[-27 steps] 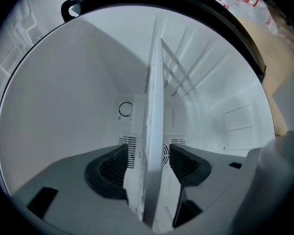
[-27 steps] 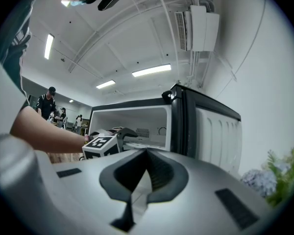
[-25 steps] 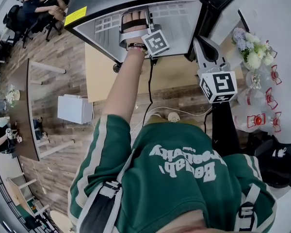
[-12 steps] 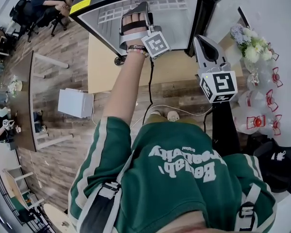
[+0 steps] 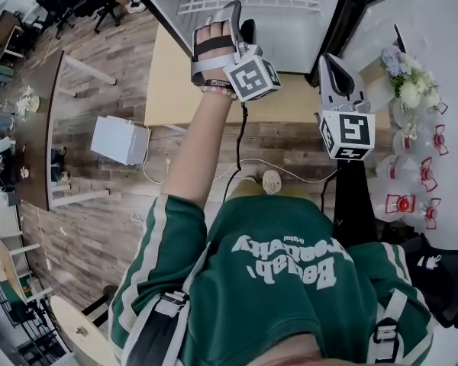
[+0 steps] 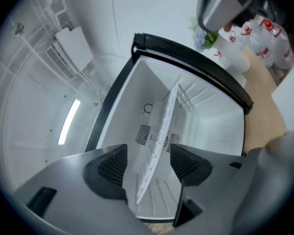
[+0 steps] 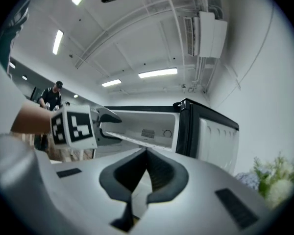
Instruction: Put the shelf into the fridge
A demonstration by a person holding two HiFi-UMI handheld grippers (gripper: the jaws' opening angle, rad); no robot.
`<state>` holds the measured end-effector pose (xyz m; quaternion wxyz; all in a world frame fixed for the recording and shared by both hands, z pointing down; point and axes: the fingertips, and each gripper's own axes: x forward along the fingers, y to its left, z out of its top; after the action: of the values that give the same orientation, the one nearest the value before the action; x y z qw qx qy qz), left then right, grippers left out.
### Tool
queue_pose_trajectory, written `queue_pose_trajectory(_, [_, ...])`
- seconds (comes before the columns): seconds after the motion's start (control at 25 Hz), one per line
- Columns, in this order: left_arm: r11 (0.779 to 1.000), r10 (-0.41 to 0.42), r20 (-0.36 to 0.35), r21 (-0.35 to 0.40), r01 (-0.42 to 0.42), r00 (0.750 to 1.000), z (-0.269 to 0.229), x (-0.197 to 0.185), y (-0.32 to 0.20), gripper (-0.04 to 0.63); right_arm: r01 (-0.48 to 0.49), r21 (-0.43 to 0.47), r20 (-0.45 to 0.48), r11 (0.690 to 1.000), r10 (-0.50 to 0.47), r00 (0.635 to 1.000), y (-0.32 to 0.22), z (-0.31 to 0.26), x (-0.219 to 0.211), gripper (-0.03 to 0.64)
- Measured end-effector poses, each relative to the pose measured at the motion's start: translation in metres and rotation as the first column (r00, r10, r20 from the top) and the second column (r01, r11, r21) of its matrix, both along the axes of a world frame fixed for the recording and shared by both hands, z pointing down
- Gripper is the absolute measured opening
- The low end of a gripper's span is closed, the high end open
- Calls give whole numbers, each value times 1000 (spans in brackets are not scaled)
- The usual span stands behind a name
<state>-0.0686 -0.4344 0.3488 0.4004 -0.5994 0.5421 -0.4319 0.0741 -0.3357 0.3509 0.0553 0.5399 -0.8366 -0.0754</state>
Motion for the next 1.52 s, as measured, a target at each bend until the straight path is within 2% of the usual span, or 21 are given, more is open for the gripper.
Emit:
queue_pose_trajectory(0.12, [1000,9,-128,-22,-12,992,-7,-11,14,278,-37,21,-62,999,38,997,-6,1,-1,3])
queue_pose_trajectory(0.24, [998,18,-298,-53,-35,954,-15,-24,29,278,-58,20,-44,998,59,997,-9,-2,-4,3])
queue_pose_trajectory(0.4, [993,19,-521,-91,-78,853,-23,-44,52,281,-74,12,-9,997,74,997,-2,-10,-12,3])
queue_pose_trajectory(0.6, [985,32,-697,-99,-141,716,-26,-66,83,287,-76,23,44,997,75,996,14,-26,-32,3])
queue_pose_trajectory(0.68, [982,28,-744,-104,-158,668,-23,-75,96,291,-76,35,53,996,74,996,22,-35,-40,3])
queue_pose_trajectory(0.84, [976,21,-798,-114,-185,603,-17,-93,127,296,-98,40,67,994,95,993,47,-41,-52,3])
queue_pose_trajectory(1.0, [972,34,-853,-93,-216,521,-24,-101,159,296,-120,42,75,992,116,990,70,-44,-62,3])
queue_pose_trajectory(1.08, [969,49,-866,-79,-233,497,-27,-102,173,296,-123,48,72,991,119,990,81,-47,-64,3])
queue_pose_trajectory(1.24, [964,83,-872,-52,-259,483,-35,-103,196,263,-131,56,75,990,127,989,102,-49,-67,3])
queue_pose_trajectory(1.52, [970,106,-880,-11,-241,463,-43,-110,221,109,-135,68,68,988,130,989,129,-51,-71,3])
